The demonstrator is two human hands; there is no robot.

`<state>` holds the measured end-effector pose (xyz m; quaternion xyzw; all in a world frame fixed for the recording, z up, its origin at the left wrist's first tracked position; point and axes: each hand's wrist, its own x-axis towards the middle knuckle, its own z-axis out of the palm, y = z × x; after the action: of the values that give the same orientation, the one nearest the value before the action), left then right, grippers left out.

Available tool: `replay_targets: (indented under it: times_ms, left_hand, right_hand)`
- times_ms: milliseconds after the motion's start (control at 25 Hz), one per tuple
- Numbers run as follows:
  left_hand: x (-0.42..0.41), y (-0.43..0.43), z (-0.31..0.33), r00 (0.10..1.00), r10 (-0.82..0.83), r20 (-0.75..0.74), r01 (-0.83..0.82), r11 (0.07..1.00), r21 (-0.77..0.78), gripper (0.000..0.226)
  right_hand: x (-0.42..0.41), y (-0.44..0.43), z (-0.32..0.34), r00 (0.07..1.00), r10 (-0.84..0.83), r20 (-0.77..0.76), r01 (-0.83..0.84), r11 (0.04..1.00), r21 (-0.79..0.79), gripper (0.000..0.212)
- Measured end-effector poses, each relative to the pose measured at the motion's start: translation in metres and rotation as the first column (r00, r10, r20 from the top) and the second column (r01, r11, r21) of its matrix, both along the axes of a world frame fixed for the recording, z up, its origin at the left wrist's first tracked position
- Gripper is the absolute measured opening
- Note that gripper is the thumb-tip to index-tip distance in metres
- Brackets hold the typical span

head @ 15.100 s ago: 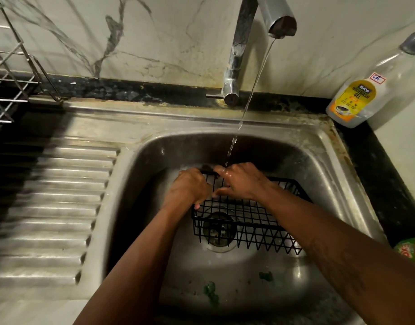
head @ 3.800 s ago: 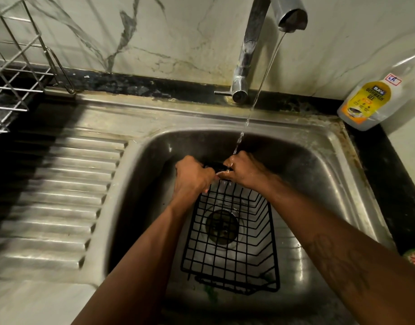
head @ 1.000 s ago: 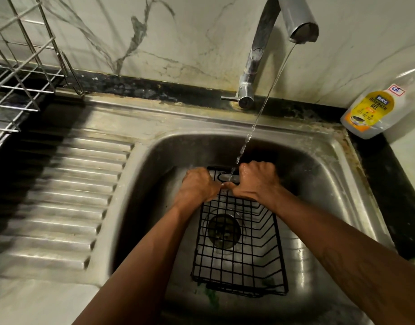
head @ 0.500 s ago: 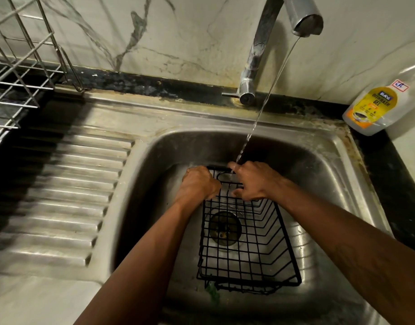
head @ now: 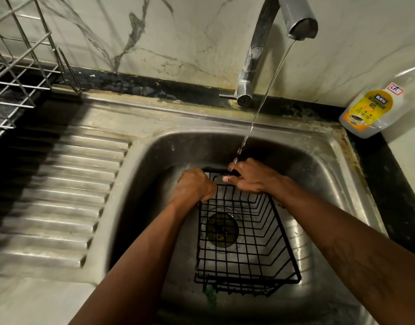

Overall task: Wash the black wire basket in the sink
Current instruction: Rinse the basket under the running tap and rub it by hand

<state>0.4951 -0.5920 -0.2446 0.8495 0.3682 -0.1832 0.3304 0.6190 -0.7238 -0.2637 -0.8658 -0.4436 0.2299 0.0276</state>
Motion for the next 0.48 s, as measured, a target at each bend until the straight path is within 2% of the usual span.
replay_targets:
  times_ms: [80,120,200,320,400,480]
  left_hand:
    - [0.0,-0.001,0.003,1.0,0.025,0.001,-0.025,1.0,-0.01,0.005]
    - [0.0,-0.001,0.003,0.999,0.034,0.004,-0.034,0.999,-0.013,0.006]
    - [0.001,-0.003,0.001,0.999,0.043,0.008,-0.043,0.999,-0.016,0.014]
    - [0.002,-0.003,-0.002,0.998,0.059,0.018,-0.059,0.998,-0.022,0.015]
    - [0.002,0.0,-0.001,0.997,0.079,0.024,-0.079,0.997,-0.009,0.015]
    - [0.002,0.003,-0.003,0.994,0.1,0.042,-0.1,0.995,-0.003,0.02]
  right_hand:
    - [0.003,-0.001,0.007,0.974,0.068,0.218,-0.095,0.989,0.114,0.036]
    - [0.003,-0.001,0.007,0.93,0.125,0.346,-0.173,0.978,0.113,0.033]
    - [-0.005,0.002,0.006,0.855,0.199,0.478,-0.259,0.964,0.062,0.039]
    - [-0.01,0.006,0.011,0.858,0.119,0.5,-0.18,0.981,0.076,0.052]
    - [-0.012,0.006,0.013,0.879,0.043,0.474,-0.091,0.993,0.08,0.043]
    - [-0.009,0.003,0.009,0.943,-0.072,0.324,0.048,0.996,0.081,0.024]
